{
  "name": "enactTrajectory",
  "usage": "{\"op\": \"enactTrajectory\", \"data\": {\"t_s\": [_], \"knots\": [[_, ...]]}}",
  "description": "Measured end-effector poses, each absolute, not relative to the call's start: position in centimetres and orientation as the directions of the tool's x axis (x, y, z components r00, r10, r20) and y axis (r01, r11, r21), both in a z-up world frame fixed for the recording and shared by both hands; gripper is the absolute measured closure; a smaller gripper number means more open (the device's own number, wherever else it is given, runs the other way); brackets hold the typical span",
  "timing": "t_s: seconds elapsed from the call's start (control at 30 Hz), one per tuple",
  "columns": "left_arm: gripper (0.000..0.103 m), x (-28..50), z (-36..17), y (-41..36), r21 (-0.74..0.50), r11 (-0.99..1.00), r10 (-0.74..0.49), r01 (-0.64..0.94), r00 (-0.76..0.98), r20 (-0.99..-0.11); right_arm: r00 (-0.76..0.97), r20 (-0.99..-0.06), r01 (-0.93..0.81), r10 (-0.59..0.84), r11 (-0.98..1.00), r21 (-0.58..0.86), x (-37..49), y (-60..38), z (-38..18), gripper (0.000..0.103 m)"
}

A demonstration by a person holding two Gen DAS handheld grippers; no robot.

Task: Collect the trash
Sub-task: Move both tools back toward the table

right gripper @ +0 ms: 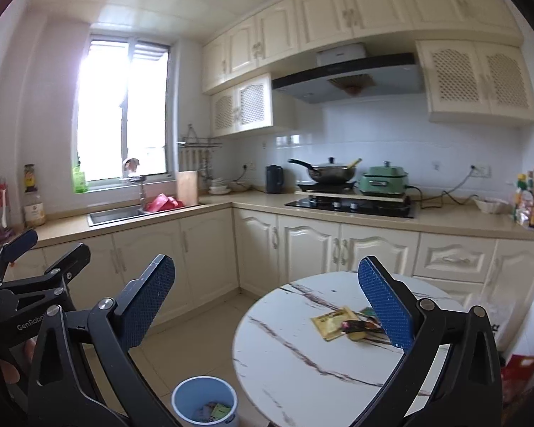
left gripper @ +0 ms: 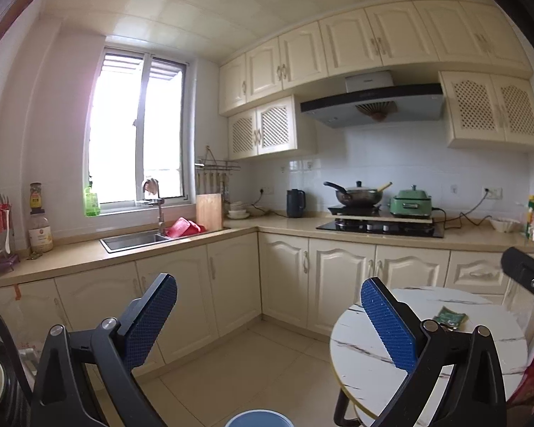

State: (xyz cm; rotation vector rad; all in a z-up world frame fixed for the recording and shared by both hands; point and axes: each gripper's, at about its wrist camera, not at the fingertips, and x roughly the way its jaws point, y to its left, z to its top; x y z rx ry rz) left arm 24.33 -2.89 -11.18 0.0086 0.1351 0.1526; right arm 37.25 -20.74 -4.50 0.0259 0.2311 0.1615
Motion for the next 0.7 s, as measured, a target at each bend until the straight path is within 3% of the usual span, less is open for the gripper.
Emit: {"op": "enactTrajectory", "data": {"t_s": [0.27,0.57,0.7], "knots": [[0.001,32.8,-10.5,-4.6,0.036,0.998,0.065,-0.058,0.962,-0.264,0.953,-0.302,-0.002,0.03,0.996,0.092,40.2,-28.5,-7.2,0.0],[0.001,47.5,-12.8,-10.9,0.022,0.984,-0.137,0.174,0.844,-0.518,0.868,-0.489,0.165,-0.088,0.979,0.116,46.6,-37.2,-13.5,0.0],[0.001,53.9,-13.6,-13.6,0.027,0.976,-0.156,0.215,0.783,-0.602,0.808,-0.581,0.198,-0.097,0.974,0.113,50.1,-39.8,-17.1,0.0]]}}
